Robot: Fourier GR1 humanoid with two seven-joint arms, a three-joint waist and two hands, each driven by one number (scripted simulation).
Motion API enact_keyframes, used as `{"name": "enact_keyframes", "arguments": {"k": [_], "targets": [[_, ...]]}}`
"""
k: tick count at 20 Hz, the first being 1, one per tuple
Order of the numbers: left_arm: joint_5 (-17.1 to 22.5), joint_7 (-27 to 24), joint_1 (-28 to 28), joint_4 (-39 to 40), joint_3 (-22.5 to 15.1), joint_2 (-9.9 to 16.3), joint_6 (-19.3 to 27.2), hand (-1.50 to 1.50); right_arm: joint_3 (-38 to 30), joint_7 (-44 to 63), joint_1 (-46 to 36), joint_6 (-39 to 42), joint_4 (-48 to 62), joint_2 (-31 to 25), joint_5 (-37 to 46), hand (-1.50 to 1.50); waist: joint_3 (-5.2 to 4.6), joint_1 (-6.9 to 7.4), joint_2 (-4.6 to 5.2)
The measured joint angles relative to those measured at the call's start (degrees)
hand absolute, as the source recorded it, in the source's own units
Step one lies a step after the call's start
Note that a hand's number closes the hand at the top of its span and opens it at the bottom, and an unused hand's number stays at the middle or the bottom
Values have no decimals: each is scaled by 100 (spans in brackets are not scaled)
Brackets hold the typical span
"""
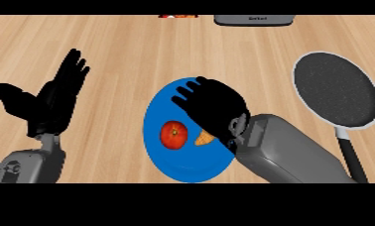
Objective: Pick the croissant from the plate and place it in the pan
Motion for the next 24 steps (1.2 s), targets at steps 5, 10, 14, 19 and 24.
{"name": "enact_keyframes", "arguments": {"k": [5,10,14,19,24], "targets": [[-74,52,27,-64,34,-71,-22,0,67,-155,18,-274,643,399,515,-150,0,14,3],[-119,32,43,-51,92,-127,-94,0,18,-650,54,-613,1196,467,911,-150,0,16,6],[-67,-24,15,63,259,-75,-257,0,4,-807,159,-661,1437,588,1220,-150,0,8,5],[-225,112,-44,-70,201,-198,-164,0,-183,-1151,98,-896,1899,793,1528,-150,1,8,5],[-279,161,94,-238,229,-209,-234,0,-357,-1501,141,-1252,2408,975,1781,-150,1,16,5]]}}
